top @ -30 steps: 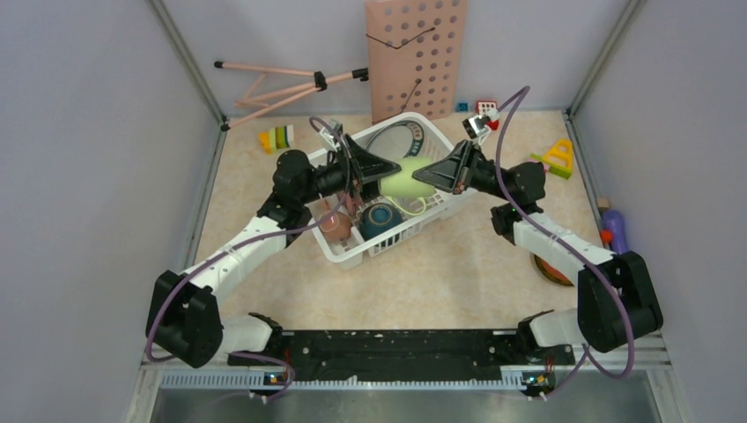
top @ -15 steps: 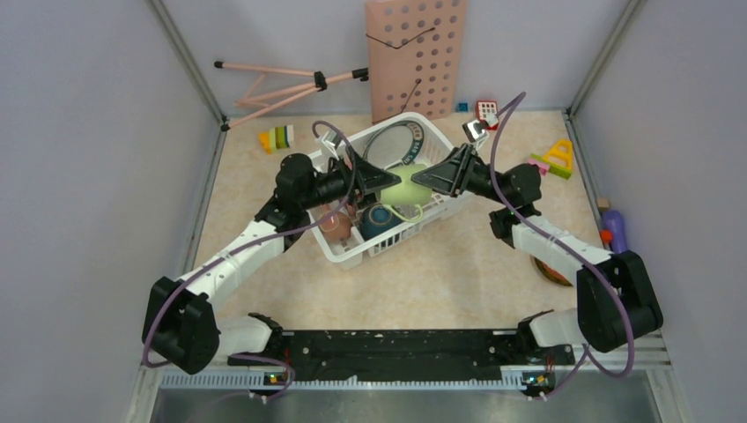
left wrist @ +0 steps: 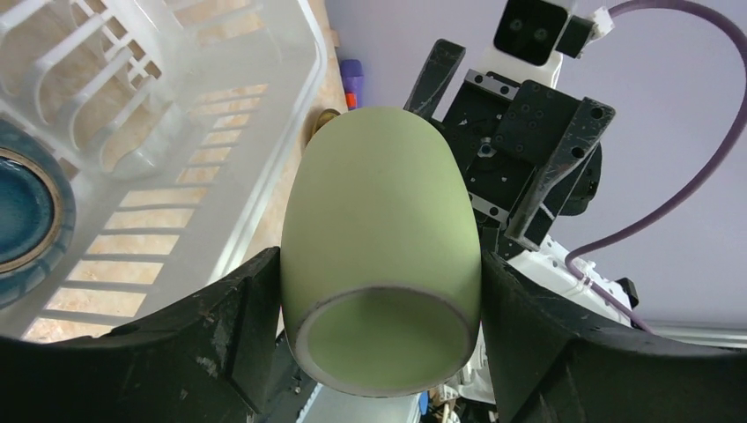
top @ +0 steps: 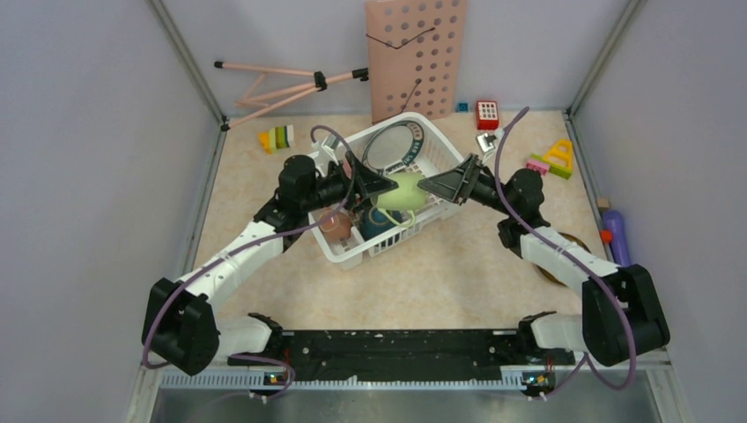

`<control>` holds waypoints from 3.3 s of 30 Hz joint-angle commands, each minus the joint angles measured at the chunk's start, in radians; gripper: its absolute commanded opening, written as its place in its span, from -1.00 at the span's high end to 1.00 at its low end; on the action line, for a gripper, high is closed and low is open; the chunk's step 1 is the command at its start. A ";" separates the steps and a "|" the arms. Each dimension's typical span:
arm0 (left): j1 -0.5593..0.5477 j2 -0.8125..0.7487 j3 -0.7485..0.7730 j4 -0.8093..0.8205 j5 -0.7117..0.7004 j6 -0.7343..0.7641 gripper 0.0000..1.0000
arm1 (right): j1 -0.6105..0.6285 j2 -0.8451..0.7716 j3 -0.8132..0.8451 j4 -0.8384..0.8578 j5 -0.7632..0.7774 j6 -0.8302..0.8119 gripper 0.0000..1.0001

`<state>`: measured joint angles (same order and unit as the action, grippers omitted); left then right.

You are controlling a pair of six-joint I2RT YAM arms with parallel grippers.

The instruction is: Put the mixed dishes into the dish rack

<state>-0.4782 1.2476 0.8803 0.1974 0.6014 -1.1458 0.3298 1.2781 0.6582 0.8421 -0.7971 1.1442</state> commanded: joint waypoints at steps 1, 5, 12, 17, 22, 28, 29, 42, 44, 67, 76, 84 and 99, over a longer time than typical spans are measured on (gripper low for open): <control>0.011 -0.030 0.055 0.054 -0.027 0.039 1.00 | -0.044 -0.016 -0.039 0.023 0.006 -0.040 -0.59; 0.011 -0.006 0.106 -0.066 -0.078 0.107 1.00 | -0.083 0.008 -0.072 0.048 -0.007 -0.029 -0.73; 0.009 0.035 0.157 -0.160 -0.145 0.182 1.00 | -0.119 0.039 -0.063 -0.076 0.011 -0.085 -0.97; 0.001 0.088 0.262 -0.351 -0.247 0.301 1.00 | -0.125 0.006 -0.023 -0.284 0.093 -0.215 -0.97; -0.055 0.198 0.519 -0.633 -0.417 0.540 1.00 | -0.125 -0.115 0.029 -0.522 0.238 -0.381 -0.98; -0.112 0.368 0.736 -0.756 -0.461 0.694 1.00 | -0.126 -0.246 0.126 -0.832 0.566 -0.487 -0.98; -0.123 0.403 0.781 -0.781 -0.476 0.702 1.00 | -0.125 -0.261 0.141 -0.889 0.622 -0.488 -0.97; -0.224 0.684 1.050 -0.732 -0.424 0.898 1.00 | -0.125 -0.380 0.181 -1.041 0.792 -0.548 -0.98; -0.227 0.714 1.080 -0.724 -0.416 0.890 1.00 | -0.126 -0.388 0.182 -1.051 0.814 -0.549 -0.98; -0.264 0.931 1.247 -0.796 -0.322 0.813 -0.50 | -0.126 -0.426 0.218 -1.195 0.971 -0.589 -0.98; -0.264 0.925 1.236 -0.802 -0.279 0.827 -0.91 | -0.125 -0.426 0.215 -1.196 0.957 -0.606 -0.98; -0.264 0.908 1.205 -0.808 -0.295 0.851 -0.97 | -0.125 -0.413 0.216 -1.186 0.940 -0.608 -0.98; -0.260 0.889 1.181 -0.817 -0.367 0.840 -0.82 | -0.126 -0.408 0.230 -1.200 0.951 -0.612 -0.98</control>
<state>-0.7395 2.1933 2.0666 -0.6430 0.2939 -0.2966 0.2108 0.8669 0.8345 -0.3683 0.1528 0.5488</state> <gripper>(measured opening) 0.909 0.987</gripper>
